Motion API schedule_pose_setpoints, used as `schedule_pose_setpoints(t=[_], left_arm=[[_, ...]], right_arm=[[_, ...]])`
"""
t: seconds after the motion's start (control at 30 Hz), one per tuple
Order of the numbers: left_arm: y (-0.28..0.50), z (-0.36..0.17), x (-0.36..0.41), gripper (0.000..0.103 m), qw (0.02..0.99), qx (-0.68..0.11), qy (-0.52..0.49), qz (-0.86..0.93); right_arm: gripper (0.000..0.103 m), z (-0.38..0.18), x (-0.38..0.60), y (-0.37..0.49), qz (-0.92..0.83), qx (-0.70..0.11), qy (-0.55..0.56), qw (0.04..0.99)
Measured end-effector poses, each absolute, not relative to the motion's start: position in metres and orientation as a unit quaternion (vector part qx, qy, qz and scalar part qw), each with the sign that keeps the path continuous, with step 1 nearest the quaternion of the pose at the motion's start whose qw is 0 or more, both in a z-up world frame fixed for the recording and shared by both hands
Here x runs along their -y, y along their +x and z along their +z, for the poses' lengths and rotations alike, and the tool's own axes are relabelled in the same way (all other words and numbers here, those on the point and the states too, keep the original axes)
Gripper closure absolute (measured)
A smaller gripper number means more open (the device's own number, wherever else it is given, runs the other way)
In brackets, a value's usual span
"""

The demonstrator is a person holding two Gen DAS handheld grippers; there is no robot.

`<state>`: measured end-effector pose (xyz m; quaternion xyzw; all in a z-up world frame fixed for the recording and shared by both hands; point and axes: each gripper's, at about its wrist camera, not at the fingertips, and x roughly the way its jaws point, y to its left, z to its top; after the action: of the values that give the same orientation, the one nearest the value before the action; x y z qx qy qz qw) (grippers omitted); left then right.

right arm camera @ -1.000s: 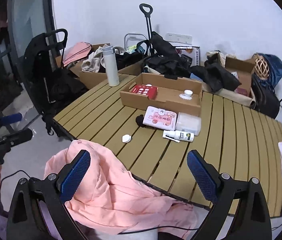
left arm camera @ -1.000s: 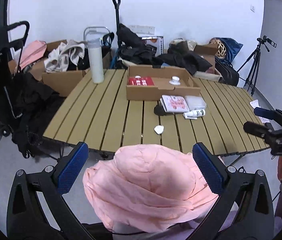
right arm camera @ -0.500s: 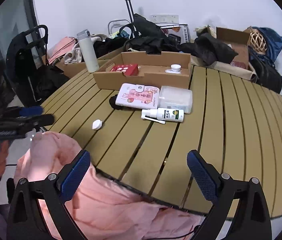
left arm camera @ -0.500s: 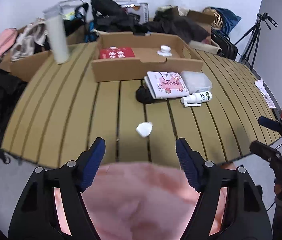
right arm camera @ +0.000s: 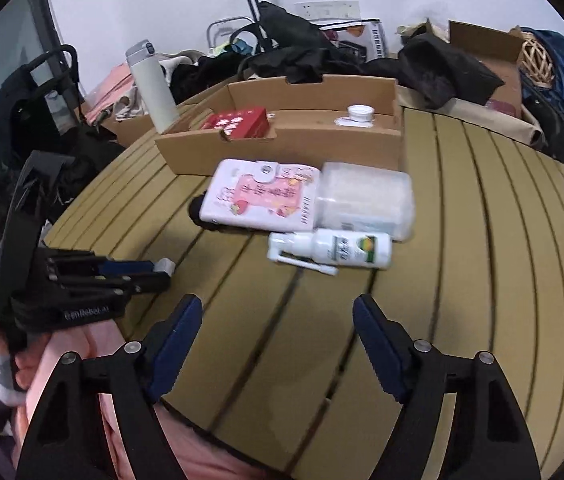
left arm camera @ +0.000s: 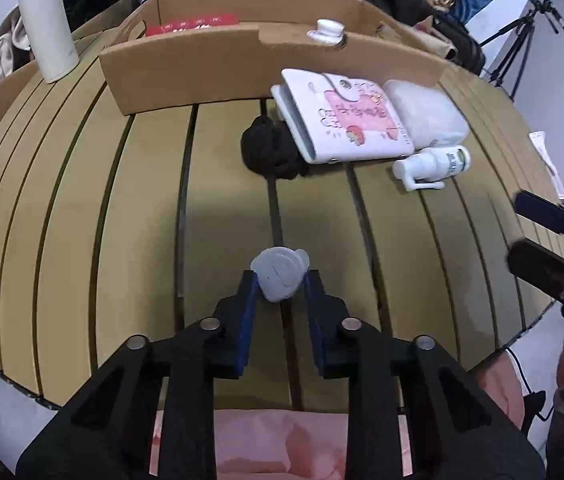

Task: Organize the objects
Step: 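Grasp the small white item with the left gripper while the right gripper grasps the black cable bundle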

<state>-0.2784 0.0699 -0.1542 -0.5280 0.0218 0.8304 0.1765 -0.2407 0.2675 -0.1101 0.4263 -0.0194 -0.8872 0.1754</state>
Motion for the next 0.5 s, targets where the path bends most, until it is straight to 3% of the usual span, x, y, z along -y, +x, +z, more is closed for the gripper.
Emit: schedule_pose_setpoints(t=[0.03,0.07,0.27,0.4,0.5], left_arm=[[-0.277,-0.151,-0.065,0.099,0.176,-0.011,-0.525,0.833],[-0.277,-0.148,-0.061,0.102,0.174,-0.004,-0.526,0.833],[-0.292,-0.139,-0.008,0.102,0.13,0.059,-0.509,0.849],[-0.295,-0.14,0.008,0.102,0.12,0.072,-0.509,0.85],[-0.291,-0.14,0.005,0.093,0.138,0.054,-0.506,0.85]], right_arm=[[0.024,-0.109,-0.264,-0.242,-0.886,0.022,0.425,0.184],[0.028,-0.106,-0.257,-0.245,-0.883,0.031,0.42,0.206],[0.039,-0.102,-0.193,-0.275,-0.857,0.061,0.401,0.319],[0.046,-0.117,-0.146,-0.312,-0.873,0.001,0.396,0.283],[0.052,-0.13,-0.13,-0.33,-0.879,-0.054,0.419,0.221]])
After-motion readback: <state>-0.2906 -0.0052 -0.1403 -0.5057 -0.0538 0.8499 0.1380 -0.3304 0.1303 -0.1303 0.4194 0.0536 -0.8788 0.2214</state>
